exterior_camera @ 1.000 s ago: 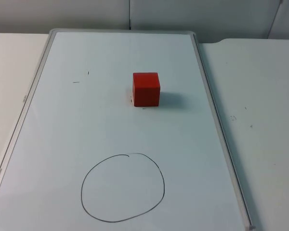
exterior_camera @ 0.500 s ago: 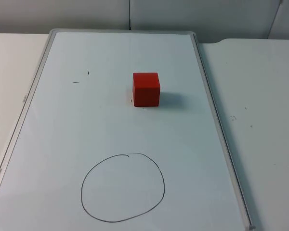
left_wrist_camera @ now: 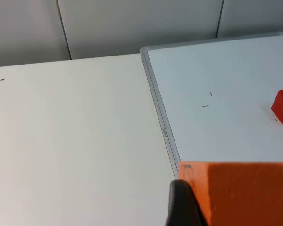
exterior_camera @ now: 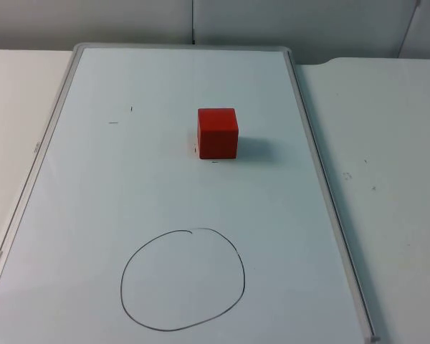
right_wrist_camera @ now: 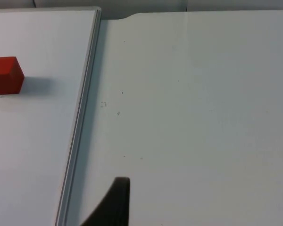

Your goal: Pick up one cube with the left hand and another cube with the right hand. First place the cube in the right hand at the target position, then stack the cube in the left hand on top.

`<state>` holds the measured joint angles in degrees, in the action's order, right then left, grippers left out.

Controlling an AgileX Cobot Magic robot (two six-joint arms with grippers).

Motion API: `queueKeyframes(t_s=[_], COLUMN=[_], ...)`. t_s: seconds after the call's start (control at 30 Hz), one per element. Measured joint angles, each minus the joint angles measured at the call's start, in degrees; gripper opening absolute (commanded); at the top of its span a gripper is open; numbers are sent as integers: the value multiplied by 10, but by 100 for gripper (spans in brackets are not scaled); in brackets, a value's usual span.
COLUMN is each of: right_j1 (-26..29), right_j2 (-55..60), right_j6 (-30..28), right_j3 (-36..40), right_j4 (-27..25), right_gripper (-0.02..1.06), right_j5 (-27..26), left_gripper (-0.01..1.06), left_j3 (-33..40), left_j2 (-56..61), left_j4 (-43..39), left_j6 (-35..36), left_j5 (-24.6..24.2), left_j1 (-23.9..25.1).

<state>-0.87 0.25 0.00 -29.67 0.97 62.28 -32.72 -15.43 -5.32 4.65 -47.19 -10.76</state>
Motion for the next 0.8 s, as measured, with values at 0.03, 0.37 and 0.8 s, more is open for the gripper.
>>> queueKeyframes(t_s=[0.03,0.37,0.8], right_j1=[0,0,0], right_j2=[0,0,137], right_j6=[0,0,-174], right_j3=[0,0,-51], right_j4=[-3,-14,-244], right_gripper=[105,105,102], right_j5=[0,-1,-74], left_gripper=[30,30,30], left_j3=[4,27,27], left_j2=[11,45,45], left_j4=[0,0,0], left_j6=[0,0,0], left_j5=[-4,-12,-12], left_j1=[0,0,0])
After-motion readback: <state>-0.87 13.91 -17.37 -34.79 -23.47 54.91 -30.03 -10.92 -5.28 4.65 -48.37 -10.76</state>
